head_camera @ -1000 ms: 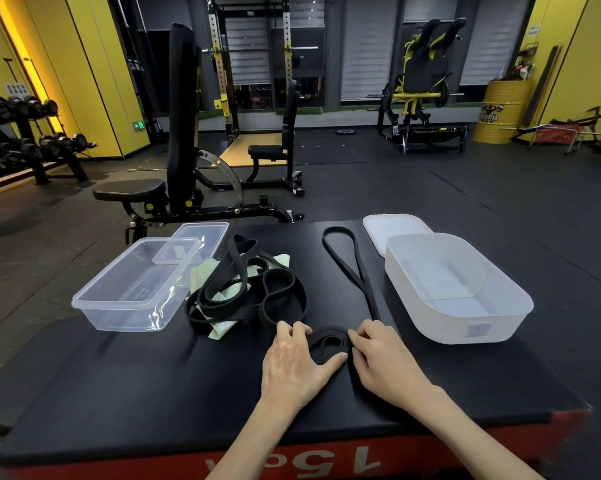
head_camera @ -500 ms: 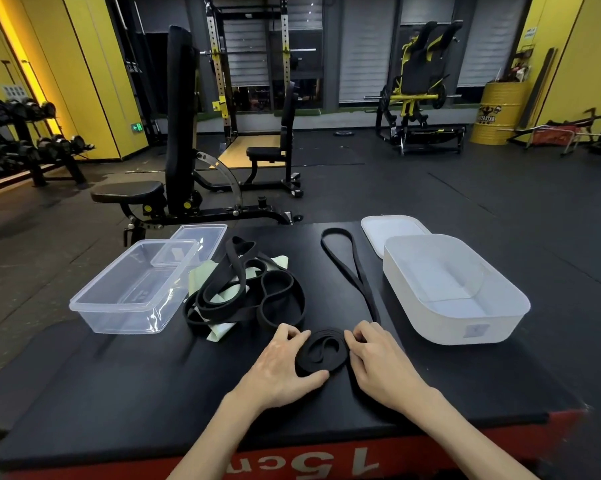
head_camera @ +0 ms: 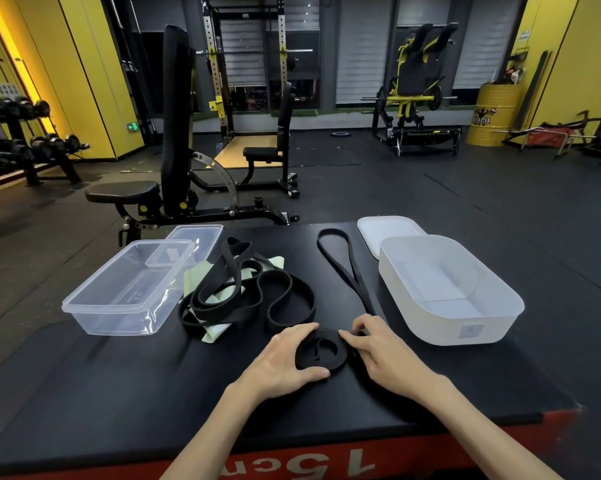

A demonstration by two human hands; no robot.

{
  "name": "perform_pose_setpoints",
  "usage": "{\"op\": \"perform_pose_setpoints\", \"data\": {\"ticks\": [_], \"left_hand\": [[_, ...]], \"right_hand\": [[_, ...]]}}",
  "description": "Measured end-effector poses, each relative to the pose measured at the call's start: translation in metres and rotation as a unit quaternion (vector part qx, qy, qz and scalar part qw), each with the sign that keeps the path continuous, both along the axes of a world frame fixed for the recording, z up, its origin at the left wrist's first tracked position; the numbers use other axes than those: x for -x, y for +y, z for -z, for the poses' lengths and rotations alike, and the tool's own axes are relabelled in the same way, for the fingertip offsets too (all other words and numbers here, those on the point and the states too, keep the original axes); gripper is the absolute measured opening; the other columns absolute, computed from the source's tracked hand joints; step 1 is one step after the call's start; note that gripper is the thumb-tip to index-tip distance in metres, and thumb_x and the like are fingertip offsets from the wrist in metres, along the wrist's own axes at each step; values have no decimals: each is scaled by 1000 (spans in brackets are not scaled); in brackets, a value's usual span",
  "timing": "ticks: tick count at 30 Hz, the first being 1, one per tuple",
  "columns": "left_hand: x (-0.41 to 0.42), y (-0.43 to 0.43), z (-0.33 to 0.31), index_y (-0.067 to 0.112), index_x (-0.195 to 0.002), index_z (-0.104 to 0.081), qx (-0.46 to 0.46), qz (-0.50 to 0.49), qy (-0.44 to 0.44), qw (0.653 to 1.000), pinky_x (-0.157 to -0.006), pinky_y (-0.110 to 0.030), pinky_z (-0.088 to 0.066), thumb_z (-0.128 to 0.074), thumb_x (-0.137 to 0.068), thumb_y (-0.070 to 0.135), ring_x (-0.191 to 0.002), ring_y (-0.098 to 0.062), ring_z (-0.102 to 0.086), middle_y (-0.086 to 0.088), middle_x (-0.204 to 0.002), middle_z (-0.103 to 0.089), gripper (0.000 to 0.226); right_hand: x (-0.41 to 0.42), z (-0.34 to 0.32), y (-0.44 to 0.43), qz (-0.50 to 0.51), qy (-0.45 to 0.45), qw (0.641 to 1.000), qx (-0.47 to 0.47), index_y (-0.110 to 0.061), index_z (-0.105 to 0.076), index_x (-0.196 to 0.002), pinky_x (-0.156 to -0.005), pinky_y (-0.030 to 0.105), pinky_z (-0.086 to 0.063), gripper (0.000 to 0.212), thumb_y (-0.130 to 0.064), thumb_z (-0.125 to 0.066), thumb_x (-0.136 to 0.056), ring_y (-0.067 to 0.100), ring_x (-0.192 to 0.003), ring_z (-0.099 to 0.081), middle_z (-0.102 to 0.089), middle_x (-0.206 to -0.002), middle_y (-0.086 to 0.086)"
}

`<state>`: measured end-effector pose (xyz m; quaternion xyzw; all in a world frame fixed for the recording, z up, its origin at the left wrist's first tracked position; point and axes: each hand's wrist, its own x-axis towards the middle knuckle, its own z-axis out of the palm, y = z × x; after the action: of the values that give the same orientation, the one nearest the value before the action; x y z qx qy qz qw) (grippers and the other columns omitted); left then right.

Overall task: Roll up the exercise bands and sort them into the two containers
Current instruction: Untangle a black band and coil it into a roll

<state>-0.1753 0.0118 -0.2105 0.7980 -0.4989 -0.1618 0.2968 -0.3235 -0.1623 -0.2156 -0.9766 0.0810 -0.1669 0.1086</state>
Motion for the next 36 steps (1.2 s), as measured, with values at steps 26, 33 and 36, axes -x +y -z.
{"op": "perform_pose_setpoints", "data": {"ticks": [26, 33, 36], "left_hand": [[30, 1, 9, 35, -111, -50, 57, -152, -122, 979, -89, -17, -37, -59, -63, 75, -104, -3, -35, 16, -106, -42, 63], [-6, 21, 0, 37, -132, -48, -9, 25, -23, 999, -104, -27, -39, -70, -72, 56, -119, 1, -38, 21, -126, -39, 67], [-7, 16, -7, 41, -126, -48, -1, 24, -19, 1000, -97, -25, -43, -77, -67, 51, -100, 3, -44, 23, -116, -38, 66]], "right_hand": [[-14, 10, 34, 70, -51, 996, 13, -8, -69, -106, -60, 31, -47, 33, -10, -59, -74, 22, -74, -56, -58, -85, 0], [-12, 11, 29, 59, -41, 997, 0, -10, -66, -116, -72, 30, -47, 34, -8, -58, -83, 22, -83, -53, -55, -91, -1], [-8, 8, 25, 58, -22, 998, -21, -13, -59, -127, -77, 25, -40, 43, -2, -53, -86, 22, -89, -49, -51, -95, 1]]}}
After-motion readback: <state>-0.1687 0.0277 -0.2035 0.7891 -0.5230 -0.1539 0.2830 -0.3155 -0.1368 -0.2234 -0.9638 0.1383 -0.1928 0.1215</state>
